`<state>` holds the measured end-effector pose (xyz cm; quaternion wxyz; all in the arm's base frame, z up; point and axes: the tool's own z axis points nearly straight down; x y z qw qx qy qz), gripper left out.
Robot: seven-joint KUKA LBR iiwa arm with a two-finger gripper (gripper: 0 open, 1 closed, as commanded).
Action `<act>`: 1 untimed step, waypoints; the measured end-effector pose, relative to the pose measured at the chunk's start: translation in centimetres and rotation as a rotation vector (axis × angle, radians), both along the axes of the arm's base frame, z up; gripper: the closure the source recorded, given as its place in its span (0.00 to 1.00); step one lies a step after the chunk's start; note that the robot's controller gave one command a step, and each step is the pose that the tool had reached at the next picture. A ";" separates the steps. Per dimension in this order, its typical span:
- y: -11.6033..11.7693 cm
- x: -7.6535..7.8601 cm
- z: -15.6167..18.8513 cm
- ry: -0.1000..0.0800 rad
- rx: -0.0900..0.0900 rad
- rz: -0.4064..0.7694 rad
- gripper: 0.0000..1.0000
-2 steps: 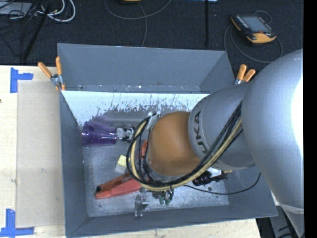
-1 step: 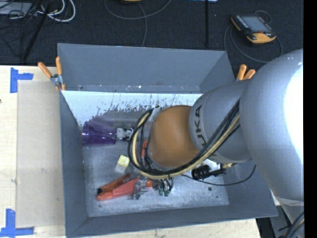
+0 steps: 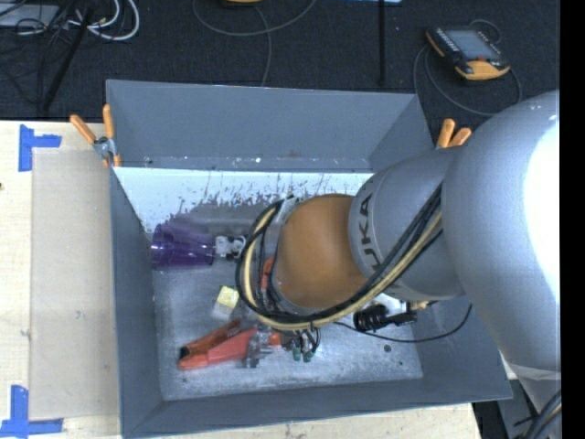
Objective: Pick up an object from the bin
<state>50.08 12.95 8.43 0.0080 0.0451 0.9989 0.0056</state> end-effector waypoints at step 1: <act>0.0 -0.1 0.2 0.003 -0.001 0.001 1.00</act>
Offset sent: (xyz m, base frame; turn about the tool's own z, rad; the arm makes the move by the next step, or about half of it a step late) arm 0.0006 0.0019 -0.0143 -0.2476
